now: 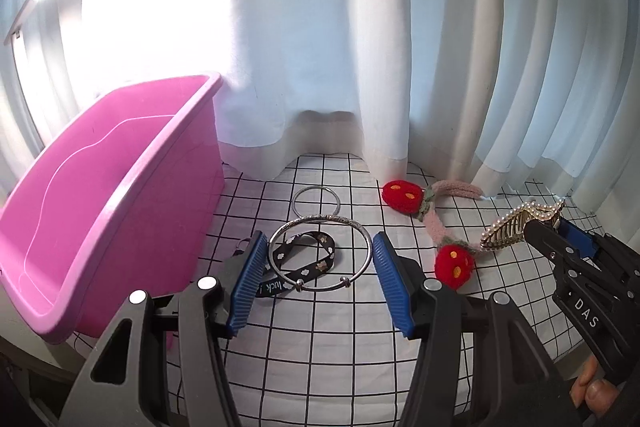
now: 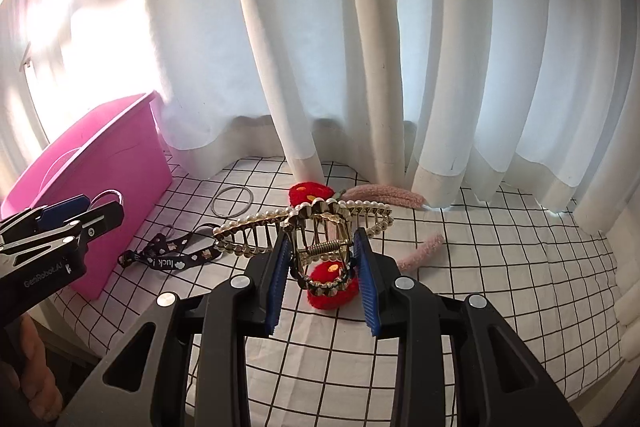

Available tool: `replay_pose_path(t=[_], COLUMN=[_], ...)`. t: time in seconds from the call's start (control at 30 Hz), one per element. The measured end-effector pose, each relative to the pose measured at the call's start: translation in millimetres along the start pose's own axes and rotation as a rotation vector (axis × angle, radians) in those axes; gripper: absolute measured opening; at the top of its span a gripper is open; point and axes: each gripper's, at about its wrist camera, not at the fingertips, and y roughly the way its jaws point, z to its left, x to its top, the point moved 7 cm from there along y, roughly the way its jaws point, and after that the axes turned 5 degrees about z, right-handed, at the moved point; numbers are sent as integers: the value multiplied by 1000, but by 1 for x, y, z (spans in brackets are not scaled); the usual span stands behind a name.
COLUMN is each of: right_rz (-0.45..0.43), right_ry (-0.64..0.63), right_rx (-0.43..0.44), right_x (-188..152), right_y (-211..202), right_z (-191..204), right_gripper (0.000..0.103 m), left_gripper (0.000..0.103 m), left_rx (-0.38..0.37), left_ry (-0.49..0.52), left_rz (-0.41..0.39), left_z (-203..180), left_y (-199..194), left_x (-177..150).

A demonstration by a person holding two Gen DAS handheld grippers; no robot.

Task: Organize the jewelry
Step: 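Carry the bangle and pearl clip into the pink tub and open both tools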

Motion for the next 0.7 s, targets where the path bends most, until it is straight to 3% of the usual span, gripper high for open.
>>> replay_pose_path(t=[0.27, 0.5, 0.7], right_rz=[-83, -125, -111], right_ry=[-105, -187, -227], right_rx=[95, 220, 331], right_x=[51, 84, 101], right_y=[-19, -26, -16], right_z=[55, 121, 180], right_gripper=[31, 31, 31], left_gripper=[53, 53, 53], left_rx=[64, 154, 235], left_ry=[-70, -149, -241], left_rz=[-83, -139, -119], left_z=[45, 106, 170], left_y=[-42, -72, -77], left_x=[27, 38, 34])
